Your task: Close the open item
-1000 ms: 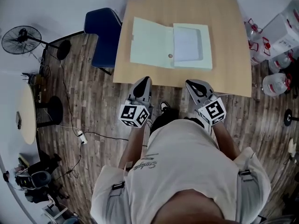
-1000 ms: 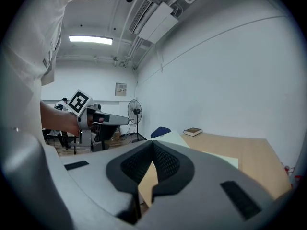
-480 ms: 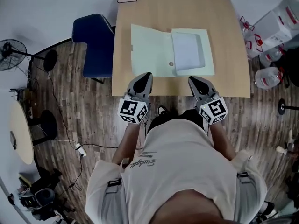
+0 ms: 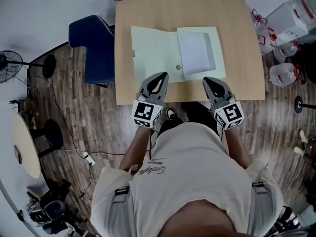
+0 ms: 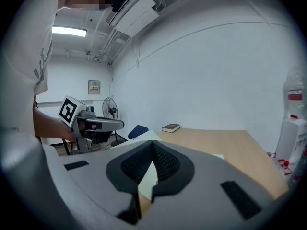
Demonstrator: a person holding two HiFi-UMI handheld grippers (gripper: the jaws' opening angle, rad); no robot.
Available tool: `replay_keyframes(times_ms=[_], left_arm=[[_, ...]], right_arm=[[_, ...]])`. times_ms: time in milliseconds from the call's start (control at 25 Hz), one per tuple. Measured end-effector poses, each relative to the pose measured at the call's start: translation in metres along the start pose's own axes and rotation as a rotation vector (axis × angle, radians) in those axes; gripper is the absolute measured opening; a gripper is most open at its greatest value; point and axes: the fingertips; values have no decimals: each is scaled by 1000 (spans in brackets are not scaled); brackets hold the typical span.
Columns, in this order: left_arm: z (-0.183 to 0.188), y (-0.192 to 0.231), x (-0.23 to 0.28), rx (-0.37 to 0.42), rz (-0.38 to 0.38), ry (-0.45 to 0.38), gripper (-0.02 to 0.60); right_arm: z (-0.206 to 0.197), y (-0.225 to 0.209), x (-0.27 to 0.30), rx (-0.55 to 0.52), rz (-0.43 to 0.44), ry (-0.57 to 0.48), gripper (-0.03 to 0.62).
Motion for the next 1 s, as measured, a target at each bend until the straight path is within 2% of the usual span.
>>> replay_keyframes(times_ms=[160, 320, 520, 680, 1000], left_arm=[[10, 2, 24, 12, 21, 17, 15], [12, 7, 54, 5, 39, 50, 15], [12, 6, 95, 54, 54, 78, 15], [11, 7, 120, 38, 90, 85, 15], [8, 27, 123, -14, 187, 92, 15]], right_arm=[[-6, -23, 15, -27, 36, 2, -5], [3, -50, 34, -22, 77, -43, -5], [-7, -95, 42, 4, 82, -46, -5], [-21, -121, 40, 18, 88, -33, -5], [-21, -124, 51, -23, 171, -22, -5]])
Point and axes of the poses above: the fingertips, and each gripper's own axes: x forward along the fingers, y to its left, z out of its top, and after that the axes turned 7 degrees about -y, right-handed
